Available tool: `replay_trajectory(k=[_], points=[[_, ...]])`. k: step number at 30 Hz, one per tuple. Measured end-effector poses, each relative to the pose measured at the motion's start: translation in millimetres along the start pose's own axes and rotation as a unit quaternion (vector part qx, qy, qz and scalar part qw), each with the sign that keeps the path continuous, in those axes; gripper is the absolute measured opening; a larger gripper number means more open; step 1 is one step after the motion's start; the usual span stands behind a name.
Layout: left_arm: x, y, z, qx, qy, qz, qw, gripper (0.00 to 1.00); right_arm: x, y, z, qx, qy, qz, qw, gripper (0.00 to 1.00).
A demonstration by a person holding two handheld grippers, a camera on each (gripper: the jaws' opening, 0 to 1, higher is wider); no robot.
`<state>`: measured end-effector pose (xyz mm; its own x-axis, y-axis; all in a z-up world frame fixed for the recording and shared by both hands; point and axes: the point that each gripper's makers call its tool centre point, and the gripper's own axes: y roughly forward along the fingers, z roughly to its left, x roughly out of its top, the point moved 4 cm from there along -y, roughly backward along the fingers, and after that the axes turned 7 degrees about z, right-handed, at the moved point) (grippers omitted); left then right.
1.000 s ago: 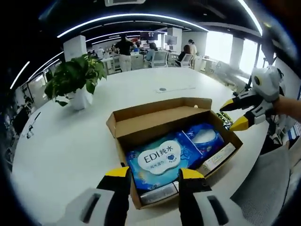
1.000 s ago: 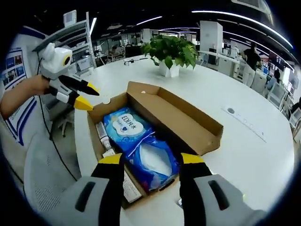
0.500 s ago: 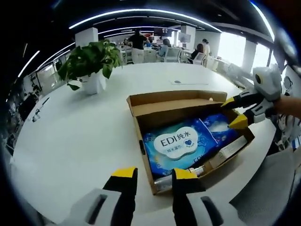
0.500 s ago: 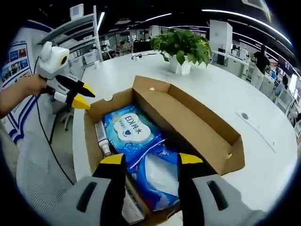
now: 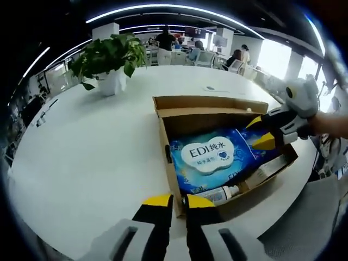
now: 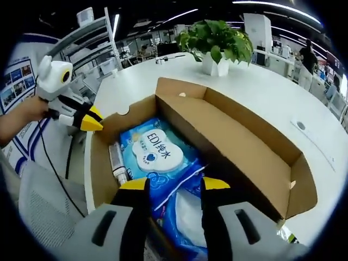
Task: Operate the shoe box by opening the lid, removing the specified soft item, and placing it in the target area until the item is outside and the box remains undamaged.
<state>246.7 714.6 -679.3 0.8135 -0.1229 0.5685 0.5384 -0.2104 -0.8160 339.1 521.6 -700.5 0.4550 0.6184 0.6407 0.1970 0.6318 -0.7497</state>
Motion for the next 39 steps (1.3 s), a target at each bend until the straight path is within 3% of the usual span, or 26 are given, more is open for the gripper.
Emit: replay_trajectory(k=[11,20,29,39], points=[[-0.5,-1.2,-2.1,0.002,-0.001,-0.002,1.0000,0.06,2.3,18.2,-3.0,0.008,0.033,0.017,0.9993,0.27],[-0.4,-0.5,-2.1,0.003,-0.007,-0.009,0.9999,0.06,4.0,32.5,-9.8,-0.010,0.058,0.031,0.9978,0.10],[-0.7,-0.3,-2.4,0.007,-0.005,-0.006,0.9999,0.06,3.1,25.4,-5.0,-0.014,0.061,0.033,0.9975,0.02],[-0.5,0.2,-3.0,0.012,-0.004,0.000,0.9999,0.06,4.3,13.2,-0.2,-0.016,0.075,0.025,0.9967,0.00]])
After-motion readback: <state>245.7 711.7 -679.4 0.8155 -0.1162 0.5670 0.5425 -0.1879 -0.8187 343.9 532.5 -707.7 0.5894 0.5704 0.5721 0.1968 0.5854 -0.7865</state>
